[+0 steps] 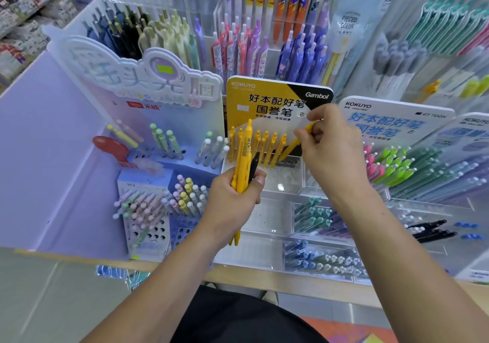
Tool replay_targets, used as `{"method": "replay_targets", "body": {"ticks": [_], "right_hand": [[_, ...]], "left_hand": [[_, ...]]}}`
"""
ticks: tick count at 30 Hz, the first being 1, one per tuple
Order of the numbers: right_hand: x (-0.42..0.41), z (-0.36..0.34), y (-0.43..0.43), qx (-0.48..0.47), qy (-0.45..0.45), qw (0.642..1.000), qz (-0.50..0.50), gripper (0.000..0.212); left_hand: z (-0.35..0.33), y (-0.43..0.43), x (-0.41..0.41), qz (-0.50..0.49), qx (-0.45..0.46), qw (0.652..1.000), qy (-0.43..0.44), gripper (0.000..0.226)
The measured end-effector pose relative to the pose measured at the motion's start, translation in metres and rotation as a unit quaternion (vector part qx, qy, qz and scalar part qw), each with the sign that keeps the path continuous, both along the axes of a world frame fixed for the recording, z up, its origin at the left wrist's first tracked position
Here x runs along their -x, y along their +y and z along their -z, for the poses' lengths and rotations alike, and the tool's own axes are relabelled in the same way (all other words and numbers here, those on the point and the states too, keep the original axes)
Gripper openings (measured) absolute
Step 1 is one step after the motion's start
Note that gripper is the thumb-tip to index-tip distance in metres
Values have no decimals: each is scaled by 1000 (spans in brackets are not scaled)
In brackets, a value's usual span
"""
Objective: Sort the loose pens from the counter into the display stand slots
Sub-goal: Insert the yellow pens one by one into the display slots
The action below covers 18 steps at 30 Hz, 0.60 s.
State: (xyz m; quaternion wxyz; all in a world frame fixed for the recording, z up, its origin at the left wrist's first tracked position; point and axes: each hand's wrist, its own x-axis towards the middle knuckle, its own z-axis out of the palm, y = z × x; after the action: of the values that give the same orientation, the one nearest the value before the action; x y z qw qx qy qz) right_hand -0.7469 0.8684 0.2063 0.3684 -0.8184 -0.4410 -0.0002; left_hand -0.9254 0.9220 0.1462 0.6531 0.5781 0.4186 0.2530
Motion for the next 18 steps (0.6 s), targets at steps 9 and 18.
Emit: {"method": "replay_targets", "body": {"ticks": [9, 18], "right_hand": [[9, 18, 3, 18, -5, 1000, -4, 31], [-3, 37, 4, 4, -143, 989, -24, 17]], "left_hand": [[0, 3, -2, 19, 12, 1000, -10, 7], [-4, 3, 2, 24, 67, 995, -67, 14]]}}
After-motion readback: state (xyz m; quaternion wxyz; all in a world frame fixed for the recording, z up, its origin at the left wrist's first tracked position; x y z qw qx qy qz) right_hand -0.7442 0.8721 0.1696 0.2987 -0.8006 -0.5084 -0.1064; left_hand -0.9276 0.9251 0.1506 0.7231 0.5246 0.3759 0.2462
